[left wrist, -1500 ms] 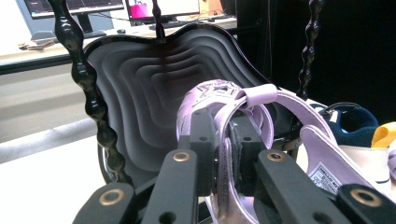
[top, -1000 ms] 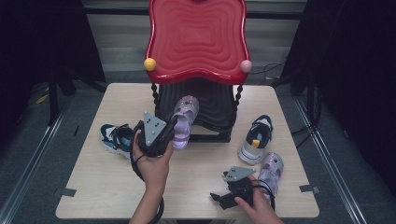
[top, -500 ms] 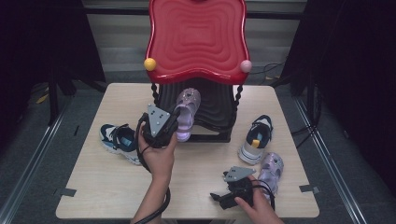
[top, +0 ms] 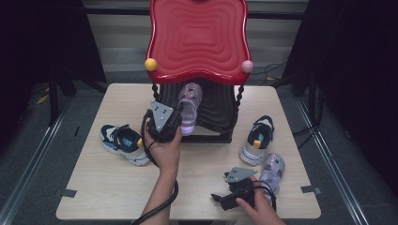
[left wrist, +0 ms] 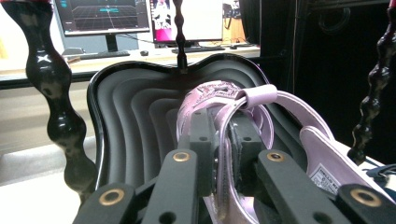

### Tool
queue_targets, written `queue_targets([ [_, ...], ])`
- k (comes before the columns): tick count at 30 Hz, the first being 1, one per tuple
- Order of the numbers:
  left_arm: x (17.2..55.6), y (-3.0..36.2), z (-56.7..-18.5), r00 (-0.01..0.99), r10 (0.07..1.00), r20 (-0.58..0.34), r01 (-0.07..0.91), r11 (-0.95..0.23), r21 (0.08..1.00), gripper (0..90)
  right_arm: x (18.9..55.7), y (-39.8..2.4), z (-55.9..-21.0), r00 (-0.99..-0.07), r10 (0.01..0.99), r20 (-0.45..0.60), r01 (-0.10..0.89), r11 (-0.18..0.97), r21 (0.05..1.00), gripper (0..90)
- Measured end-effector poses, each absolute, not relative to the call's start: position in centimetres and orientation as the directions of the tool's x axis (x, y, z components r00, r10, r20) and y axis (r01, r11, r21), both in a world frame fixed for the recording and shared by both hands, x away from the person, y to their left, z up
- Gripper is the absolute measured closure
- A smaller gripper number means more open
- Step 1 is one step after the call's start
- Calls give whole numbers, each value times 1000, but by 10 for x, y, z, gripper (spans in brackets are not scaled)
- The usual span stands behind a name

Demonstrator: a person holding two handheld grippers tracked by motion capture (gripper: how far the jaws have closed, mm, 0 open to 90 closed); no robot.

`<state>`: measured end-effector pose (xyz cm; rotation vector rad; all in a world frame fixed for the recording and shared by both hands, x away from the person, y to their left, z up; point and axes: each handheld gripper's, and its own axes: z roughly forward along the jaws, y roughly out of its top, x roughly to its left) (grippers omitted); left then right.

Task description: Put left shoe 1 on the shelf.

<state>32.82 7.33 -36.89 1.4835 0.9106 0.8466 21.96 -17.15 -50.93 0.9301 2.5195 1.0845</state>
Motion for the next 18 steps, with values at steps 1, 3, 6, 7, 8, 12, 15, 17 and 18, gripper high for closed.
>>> queue_targets([
  [1, 329, 73, -369, 440, 898, 15, 81, -56, 995, 821, 220, -172, -509, -767, 642, 24, 459, 521, 720, 98],
  [3, 331, 71, -369, 437, 899, 20, 77, -59, 995, 821, 220, -172, -509, -767, 642, 24, 459, 521, 720, 98],
  [6, 334, 69, -370, 432, 902, 22, 69, -58, 996, 822, 220, -171, -509, -767, 641, 26, 459, 521, 720, 98],
  [7, 335, 68, -370, 431, 902, 22, 67, -56, 996, 821, 220, -172, -509, -766, 642, 24, 459, 521, 720, 99],
  [8, 337, 67, -369, 431, 902, 26, 67, -61, 996, 821, 220, -172, -509, -767, 642, 23, 458, 521, 720, 99],
  [12, 341, 64, -371, 422, 907, 11, 65, -42, 997, 821, 220, -172, -509, -767, 642, 23, 458, 521, 720, 98],
  [15, 343, 60, -373, 414, 910, 4, 63, -33, 997, 821, 220, -172, -509, -767, 642, 23, 458, 521, 720, 98],
  [17, 345, 58, -374, 410, 912, 9, 60, -37, 998, 821, 220, -172, -509, -767, 642, 24, 459, 521, 720, 99],
  [18, 346, 57, -375, 409, 912, 7, 63, -36, 997, 822, 220, -172, -509, -767, 642, 23, 458, 521, 720, 99],
])
